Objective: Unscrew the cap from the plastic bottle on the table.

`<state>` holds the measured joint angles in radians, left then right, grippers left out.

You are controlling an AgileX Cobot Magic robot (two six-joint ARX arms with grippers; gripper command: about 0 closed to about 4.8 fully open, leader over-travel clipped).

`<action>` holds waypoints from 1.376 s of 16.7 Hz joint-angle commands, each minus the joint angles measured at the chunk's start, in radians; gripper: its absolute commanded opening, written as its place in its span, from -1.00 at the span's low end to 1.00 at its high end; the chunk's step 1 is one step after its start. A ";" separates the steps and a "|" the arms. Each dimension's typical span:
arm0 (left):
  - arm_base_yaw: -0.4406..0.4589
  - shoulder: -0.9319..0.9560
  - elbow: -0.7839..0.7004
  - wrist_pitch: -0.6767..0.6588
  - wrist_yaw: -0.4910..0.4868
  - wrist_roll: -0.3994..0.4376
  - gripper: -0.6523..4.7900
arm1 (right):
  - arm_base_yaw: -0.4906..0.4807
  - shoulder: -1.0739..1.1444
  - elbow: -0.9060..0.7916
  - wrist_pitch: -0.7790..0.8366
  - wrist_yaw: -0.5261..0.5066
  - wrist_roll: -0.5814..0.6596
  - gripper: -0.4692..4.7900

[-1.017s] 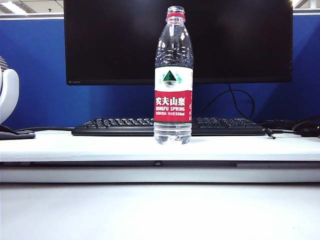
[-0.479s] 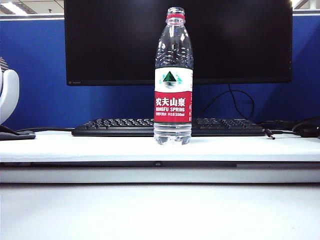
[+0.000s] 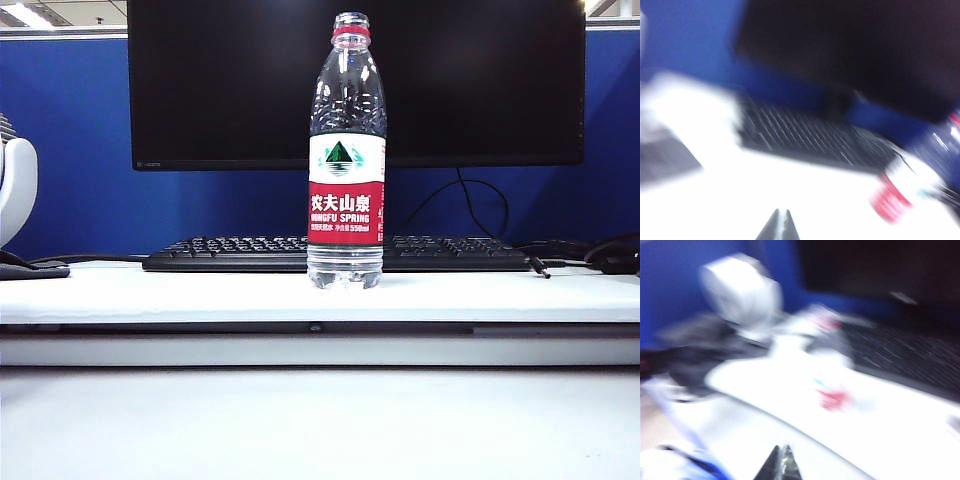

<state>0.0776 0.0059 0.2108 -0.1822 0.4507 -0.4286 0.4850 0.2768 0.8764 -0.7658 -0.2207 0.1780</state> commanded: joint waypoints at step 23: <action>-0.001 -0.003 -0.090 -0.071 0.111 -0.027 -0.78 | 0.001 -0.002 -0.588 0.321 0.556 0.005 -0.82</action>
<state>0.0772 0.0055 0.1158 -0.2600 0.5579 -0.4610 0.4854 0.2760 0.2874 -0.4549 0.3328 0.1787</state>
